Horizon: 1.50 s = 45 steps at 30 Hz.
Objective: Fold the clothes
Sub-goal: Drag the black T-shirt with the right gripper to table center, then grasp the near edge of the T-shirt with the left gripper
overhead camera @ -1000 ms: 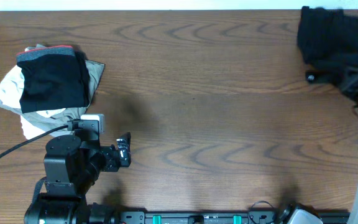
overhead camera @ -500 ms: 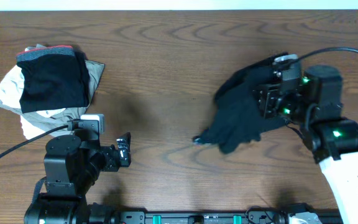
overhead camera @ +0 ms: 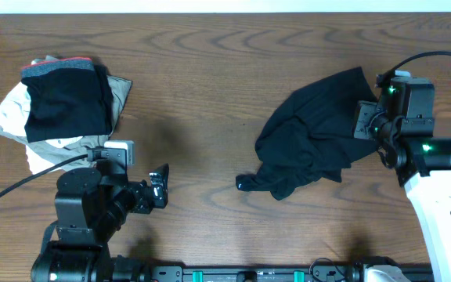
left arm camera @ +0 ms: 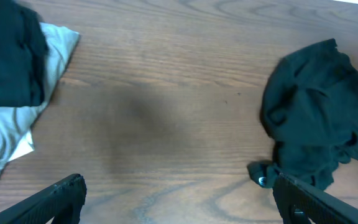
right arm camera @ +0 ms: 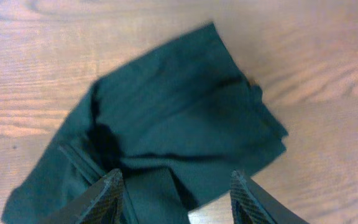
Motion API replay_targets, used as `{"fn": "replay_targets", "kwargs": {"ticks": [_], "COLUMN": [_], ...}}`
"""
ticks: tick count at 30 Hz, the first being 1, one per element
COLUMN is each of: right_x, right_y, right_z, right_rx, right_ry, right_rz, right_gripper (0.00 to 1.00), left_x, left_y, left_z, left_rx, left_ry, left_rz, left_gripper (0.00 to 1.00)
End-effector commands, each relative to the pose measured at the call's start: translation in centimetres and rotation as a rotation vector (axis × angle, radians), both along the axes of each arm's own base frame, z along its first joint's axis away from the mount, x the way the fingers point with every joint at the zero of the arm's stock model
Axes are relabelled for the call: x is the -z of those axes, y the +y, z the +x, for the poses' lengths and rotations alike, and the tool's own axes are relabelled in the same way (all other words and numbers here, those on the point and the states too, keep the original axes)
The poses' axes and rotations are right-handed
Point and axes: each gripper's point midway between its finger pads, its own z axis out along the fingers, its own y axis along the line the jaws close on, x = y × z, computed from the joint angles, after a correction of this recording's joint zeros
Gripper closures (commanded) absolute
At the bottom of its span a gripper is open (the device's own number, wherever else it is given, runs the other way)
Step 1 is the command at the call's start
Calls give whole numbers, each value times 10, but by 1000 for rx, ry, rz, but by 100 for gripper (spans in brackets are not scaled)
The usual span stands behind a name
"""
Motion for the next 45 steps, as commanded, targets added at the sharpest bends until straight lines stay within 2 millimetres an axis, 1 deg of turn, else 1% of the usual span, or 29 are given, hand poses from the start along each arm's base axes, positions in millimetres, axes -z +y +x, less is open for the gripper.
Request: {"fn": "replay_targets", "kwargs": {"ticks": [1, 5, 8, 9, 11, 15, 18, 19, 20, 21, 23, 24, 25, 27, 29, 30, 32, 34, 36, 37, 39, 40, 41, 42, 43, 45], "right_x": [22, 65, 97, 106, 123, 152, 166, 169, 173, 176, 178, 176, 172, 157, 134, 117, 79, 37, 5, -5, -15, -15, -11, -6, 0, 7], "right_y": [12, 13, 28, 35, 42, 44, 59, 62, 64, 66, 73, 78, 85, 100, 114, 124, 153, 190, 227, 241, 267, 273, 273, 268, 259, 235], "right_z": [-6, -21, -29, -31, -34, -37, -37, -36, -35, -34, -32, -32, -31, -29, -25, -23, -21, -26, -35, -41, -50, -50, -46, -38, -30, -14], "right_rx": [-42, -42, -138, -175, -204, -202, -272, -278, -283, -290, -307, -323, -355, -422, -479, -525, -644, -780, -902, -948, -1023, -1025, -985, -920, -845, -709], "right_ry": [96, 263, 375, 406, 464, 553, 580, 583, 585, 587, 581, 576, 563, 528, 466, 416, 303, 171, 59, 22, -36, -48, -48, -44, -36, -27], "right_rz": [63, 69, 121, 148, 182, 199, 247, 252, 252, 250, 259, 273, 287, 303, 290, 285, 286, 288, 281, 281, 274, 255, 219, 180, 138, 63], "right_gripper": [44, 41, 35, 34, 34, 34, 34, 34, 36, 43, 72, 83, 89, 95, 95, 95, 96, 96, 95, 89, 68, 48, 39, 38, 38, 36], "left_x": [-2, 5, 11, 13, 17, 26, 31, 33, 34, 36, 38, 39, 40, 40, 40, 39, 39, 39, 39, 39, 39, 39, 39, 39, 39, 39], "left_y": [-7, -7, -8, -8, -8, -8, -8, -8, -8, -8, -8, -8, -8, -8, -8, -9, -9, -9, -9, -9, -9, -9, -9, -9, -9, -9], "left_z": [2, 5, 8, 9, 11, 14, 17, 17, 18, 18, 19, 19, 19, 20, 20, 20, 21, 21, 21, 21, 21, 21, 21, 21, 21, 21], "left_rx": [27, 26, 25, 25, 25, 24, 24, 24, 24, 24, 23, 23, 23, 23, 23, 23, 23, 23, 23, 23, 23, 23, 23, 23, 23, 23], "left_ry": [14, 47, 76, 87, 108, 148, 174, 180, 187, 194, 205, 209, 212, 214, 211, 210, 206, 205, 205, 205, 206, 206, 207, 207, 207, 207], "left_rz": [-28, -26, -24, -23, -22, -19, -16, -16, -15, -15, -14, -14, -14, -13, -14, -14, -14, -14, -14, -14, -14, -14, -14, -14, -14, -14], "left_gripper": [2, 2, 2, 2, 2, 2, 2, 2, 2, 2, 2, 2, 2, 2, 2, 2, 2, 2, 2, 2, 2, 2, 2, 2, 2, 2]}}
